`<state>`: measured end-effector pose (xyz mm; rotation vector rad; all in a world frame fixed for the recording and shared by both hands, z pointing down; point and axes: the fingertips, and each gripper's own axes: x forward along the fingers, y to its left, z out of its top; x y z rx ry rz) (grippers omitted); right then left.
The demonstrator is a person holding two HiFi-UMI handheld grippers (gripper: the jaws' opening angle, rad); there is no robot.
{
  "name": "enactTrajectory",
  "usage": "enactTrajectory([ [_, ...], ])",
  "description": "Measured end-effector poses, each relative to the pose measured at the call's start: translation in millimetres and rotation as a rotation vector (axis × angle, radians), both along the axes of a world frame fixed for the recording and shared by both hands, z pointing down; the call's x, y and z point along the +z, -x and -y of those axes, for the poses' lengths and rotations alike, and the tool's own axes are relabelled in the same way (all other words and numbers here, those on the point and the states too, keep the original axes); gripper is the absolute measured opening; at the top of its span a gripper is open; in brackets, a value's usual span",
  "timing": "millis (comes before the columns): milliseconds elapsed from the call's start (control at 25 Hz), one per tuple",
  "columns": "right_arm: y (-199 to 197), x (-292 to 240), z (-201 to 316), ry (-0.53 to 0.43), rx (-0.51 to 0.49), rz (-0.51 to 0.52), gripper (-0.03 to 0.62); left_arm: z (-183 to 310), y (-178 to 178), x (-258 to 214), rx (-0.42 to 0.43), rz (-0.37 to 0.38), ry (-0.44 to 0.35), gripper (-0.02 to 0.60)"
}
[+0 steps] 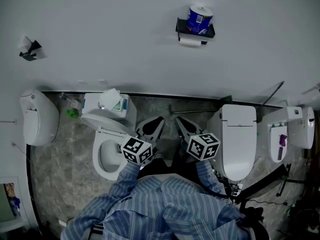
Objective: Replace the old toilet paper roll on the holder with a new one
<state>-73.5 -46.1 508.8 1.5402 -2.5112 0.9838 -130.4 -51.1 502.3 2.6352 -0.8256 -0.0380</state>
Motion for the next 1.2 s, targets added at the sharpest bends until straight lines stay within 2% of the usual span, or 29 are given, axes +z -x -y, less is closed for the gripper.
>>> enactTrajectory([
  [160,-4.7,1.5,10.8,-0.014,-0.037,0.020,0.008,10.0,-12.7,2.8,0.009,-0.020,0.033,0.008],
  [320,-20.6,3.2,27.4,-0.013,-0.069,0.030,0.008,25.7,-33.3,5.2,0.003,-0.005,0.045,0.008],
  [600,-73.4,-7.6,66.5,-0.026,-0.143,0.018,0.008,71.2,-87.9,-2.2,-0.050,-0.026,0.056,0.018],
  [920,-145.6,-13.9,111.7,-0.038,-0.183,0.020,0.008,116.6,-158.3,-6.3,-0.069,-0.034,0.074,0.097],
  [1200,-177.6,-5.1,132.5,-0.017,-0.210,0.055,0.008,157.2,-182.3,-9.7,-0.116,-0.037,0.095,0.107],
])
